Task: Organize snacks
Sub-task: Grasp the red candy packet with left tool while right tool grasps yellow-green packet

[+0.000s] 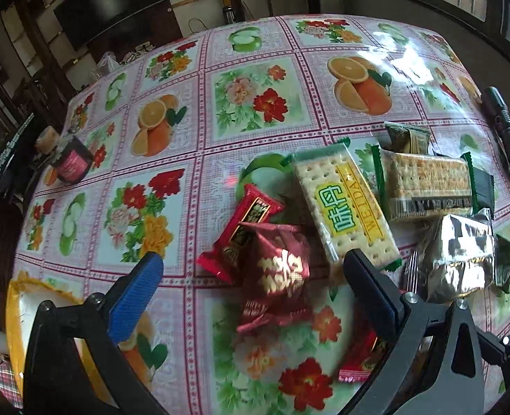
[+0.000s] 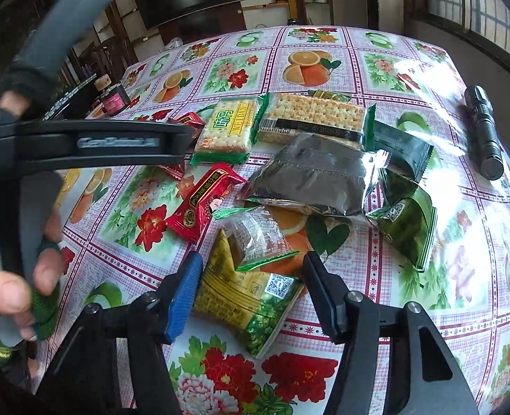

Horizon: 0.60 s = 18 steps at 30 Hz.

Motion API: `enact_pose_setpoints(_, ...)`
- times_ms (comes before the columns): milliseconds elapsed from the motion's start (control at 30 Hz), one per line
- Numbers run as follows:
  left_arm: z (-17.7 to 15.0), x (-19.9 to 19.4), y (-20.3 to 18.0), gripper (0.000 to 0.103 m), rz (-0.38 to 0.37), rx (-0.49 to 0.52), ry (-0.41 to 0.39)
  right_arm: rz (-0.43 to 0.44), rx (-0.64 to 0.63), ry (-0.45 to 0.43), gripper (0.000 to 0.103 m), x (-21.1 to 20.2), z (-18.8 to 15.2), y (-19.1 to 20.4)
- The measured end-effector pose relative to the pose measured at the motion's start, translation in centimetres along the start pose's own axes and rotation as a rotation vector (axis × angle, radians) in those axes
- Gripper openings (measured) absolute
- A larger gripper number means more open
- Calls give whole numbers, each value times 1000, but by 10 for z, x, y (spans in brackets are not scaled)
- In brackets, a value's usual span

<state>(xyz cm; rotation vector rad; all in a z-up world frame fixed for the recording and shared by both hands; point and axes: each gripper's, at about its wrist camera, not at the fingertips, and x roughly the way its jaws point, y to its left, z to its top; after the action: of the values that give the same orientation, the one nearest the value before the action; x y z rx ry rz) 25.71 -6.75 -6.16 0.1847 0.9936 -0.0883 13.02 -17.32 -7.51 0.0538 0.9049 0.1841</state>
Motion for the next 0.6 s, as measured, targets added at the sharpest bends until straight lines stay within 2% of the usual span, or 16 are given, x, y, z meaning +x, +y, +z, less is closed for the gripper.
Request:
enact_pose_setpoints(67,2,4,4,101,-51,-10,26,0,12,3,56,-2,1,-5)
enact_pose_setpoints(133,-6,1,5,94,-117,3,42,-12,23,21,56,-6,-1,-12)
enact_pose_setpoints(167,-13,0,4,87,-150,17,63,6,44,25,56,-11,-3,-17)
enact_pose_setpoints(200,-22,2,1,67,-172,36,100,32,75,13,55,-18,-4,-23)
enact_pose_setpoints(267,-45,-9,-3,68,-170,87,93,32,80,-7,54,-30,-7,-27)
enact_pose_setpoints(333,-64,-24,-2,67,-212,97,104,36,84,-4,55,-36,-6,-30)
enact_pose_setpoints(433,-83,-47,2,65,-231,99,85,17,194,18,60,-33,8,-49)
enact_pose_setpoints(533,-83,-73,13,65,-227,68,12,-37,307,-72,60,-33,41,-73)
enact_pose_setpoints(600,-75,-82,23,65,-227,43,-20,-83,311,-128,61,-20,72,-82)
